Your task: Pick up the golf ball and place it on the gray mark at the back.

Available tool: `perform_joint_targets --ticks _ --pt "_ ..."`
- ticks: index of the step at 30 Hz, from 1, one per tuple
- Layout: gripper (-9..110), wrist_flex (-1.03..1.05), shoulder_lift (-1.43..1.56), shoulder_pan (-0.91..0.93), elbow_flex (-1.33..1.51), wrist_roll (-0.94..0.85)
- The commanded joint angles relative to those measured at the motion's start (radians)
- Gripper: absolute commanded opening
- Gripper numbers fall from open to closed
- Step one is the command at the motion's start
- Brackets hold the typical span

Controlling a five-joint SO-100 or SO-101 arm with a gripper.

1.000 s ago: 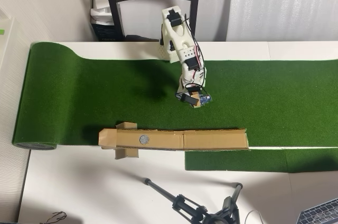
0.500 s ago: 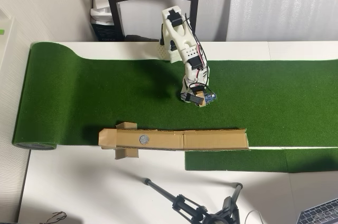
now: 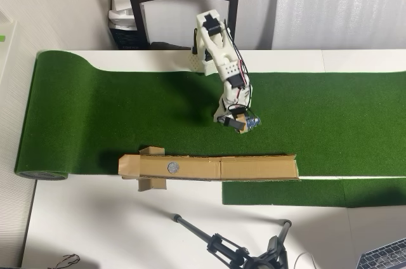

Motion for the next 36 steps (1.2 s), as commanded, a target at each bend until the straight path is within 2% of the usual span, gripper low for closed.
perform_joint_targets --ticks 1,31,36 --pt "41 -0.012 -0.023 0.003 -0.114 0.000" --pt "41 0.014 -0.038 -0.020 -0.060 -0.023" --pt "41 0.014 -0.135 -0.020 -0.072 -0.023"
